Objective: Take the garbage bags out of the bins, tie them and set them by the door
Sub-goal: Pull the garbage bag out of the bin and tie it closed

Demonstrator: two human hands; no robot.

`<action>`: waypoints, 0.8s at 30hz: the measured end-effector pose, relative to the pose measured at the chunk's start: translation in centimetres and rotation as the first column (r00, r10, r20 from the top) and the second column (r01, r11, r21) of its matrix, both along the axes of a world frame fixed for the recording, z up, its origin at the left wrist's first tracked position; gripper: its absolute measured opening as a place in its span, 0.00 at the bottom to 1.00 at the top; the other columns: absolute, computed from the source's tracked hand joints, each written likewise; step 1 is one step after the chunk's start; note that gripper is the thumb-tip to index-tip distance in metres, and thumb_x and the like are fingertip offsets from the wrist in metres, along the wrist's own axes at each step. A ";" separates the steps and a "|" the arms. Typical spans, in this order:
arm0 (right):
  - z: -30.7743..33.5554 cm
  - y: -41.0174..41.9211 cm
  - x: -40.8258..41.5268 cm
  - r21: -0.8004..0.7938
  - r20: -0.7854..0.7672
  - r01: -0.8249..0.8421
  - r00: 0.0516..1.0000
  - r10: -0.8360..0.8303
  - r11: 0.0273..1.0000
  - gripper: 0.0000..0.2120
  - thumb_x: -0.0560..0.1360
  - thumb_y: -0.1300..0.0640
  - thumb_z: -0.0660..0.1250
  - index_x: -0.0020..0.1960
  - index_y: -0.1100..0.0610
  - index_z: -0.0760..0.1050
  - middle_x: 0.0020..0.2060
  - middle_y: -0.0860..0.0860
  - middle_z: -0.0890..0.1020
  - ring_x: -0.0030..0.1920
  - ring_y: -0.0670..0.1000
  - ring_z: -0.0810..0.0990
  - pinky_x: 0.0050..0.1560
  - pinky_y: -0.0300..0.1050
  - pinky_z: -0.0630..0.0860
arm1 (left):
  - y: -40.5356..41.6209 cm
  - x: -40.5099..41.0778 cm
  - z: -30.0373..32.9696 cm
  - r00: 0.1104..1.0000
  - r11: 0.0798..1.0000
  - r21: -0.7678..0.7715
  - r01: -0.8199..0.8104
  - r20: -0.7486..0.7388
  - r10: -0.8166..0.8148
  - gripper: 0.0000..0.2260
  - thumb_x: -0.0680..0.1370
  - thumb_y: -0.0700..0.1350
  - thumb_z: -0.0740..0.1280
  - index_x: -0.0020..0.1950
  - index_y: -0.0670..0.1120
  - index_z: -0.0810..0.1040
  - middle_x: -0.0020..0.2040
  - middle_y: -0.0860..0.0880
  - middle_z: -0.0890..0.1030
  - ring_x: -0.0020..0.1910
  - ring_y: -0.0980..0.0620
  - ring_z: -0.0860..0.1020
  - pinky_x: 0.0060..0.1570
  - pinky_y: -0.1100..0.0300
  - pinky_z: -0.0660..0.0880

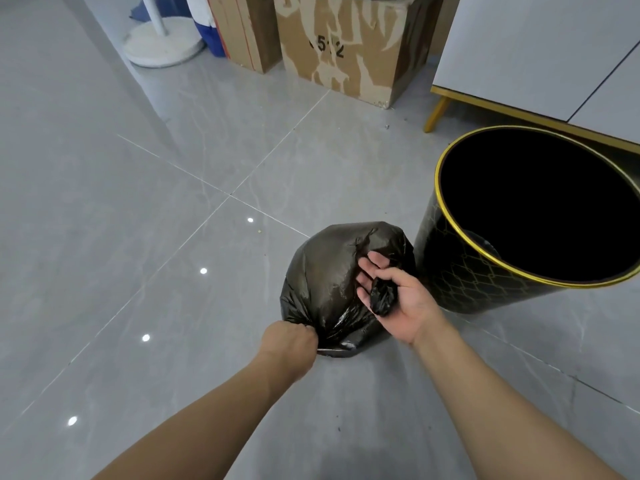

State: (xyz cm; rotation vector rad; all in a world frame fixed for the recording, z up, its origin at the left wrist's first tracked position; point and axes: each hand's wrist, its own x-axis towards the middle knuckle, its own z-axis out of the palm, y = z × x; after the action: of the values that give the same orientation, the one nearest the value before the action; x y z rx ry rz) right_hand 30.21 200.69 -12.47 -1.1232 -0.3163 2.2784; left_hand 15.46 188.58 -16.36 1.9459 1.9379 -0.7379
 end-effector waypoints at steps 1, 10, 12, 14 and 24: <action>-0.1 0.2 0.2 -0.012 0.021 0.014 1.000 -0.014 1.000 0.14 0.78 0.67 0.57 0.46 0.56 0.80 0.43 0.51 0.86 0.48 0.52 0.79 0.52 0.47 0.75 | 0.0 -0.2 -0.1 1.000 1.000 0.009 0.001 -0.003 -0.001 0.11 0.78 0.37 0.56 0.55 0.43 0.76 0.54 0.44 0.82 0.51 0.40 0.81 0.40 0.55 0.68; 0.4 1.6 1.9 -0.145 -0.238 0.045 0.968 -0.079 0.988 0.08 0.69 0.64 0.56 0.40 0.55 0.73 0.27 0.48 0.74 0.17 0.44 0.64 0.15 0.34 0.56 | 0.7 -0.7 0.3 0.986 0.992 -0.074 0.098 -0.126 -0.107 0.14 0.79 0.36 0.55 0.57 0.43 0.78 0.54 0.45 0.82 0.52 0.42 0.81 0.40 0.55 0.68; 0.6 0.9 1.2 -0.138 -0.262 0.022 0.963 -0.058 0.990 0.08 0.70 0.62 0.57 0.41 0.55 0.75 0.32 0.50 0.79 0.22 0.46 0.73 0.17 0.34 0.57 | 1.2 0.3 0.8 0.981 0.983 -0.117 0.143 -0.118 -0.157 0.14 0.78 0.37 0.57 0.56 0.45 0.80 0.55 0.47 0.82 0.53 0.44 0.80 0.41 0.56 0.68; 0.6 0.1 0.3 -0.099 -0.260 -0.043 0.965 0.016 0.994 0.10 0.70 0.61 0.57 0.41 0.56 0.78 0.42 0.55 0.85 0.37 0.52 0.84 0.17 0.34 0.59 | 1.5 1.5 1.9 0.980 0.972 -0.149 0.183 -0.056 -0.193 0.13 0.77 0.40 0.59 0.56 0.45 0.81 0.54 0.47 0.82 0.53 0.43 0.80 0.43 0.56 0.69; -1.0 0.1 -0.3 0.123 0.088 -0.195 0.979 0.185 0.973 0.18 0.79 0.62 0.52 0.59 0.57 0.78 0.61 0.50 0.81 0.64 0.48 0.77 0.20 0.35 0.64 | -1.0 0.1 5.8 0.978 0.981 -0.183 -0.063 0.184 0.097 0.06 0.78 0.44 0.55 0.48 0.45 0.69 0.46 0.45 0.76 0.46 0.43 0.77 0.43 0.54 0.71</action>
State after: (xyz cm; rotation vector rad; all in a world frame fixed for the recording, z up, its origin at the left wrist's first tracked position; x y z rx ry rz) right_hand 29.92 200.75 -13.49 -1.1569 -0.6184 2.3431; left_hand 15.56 187.56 -10.60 1.7533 1.7621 -0.6496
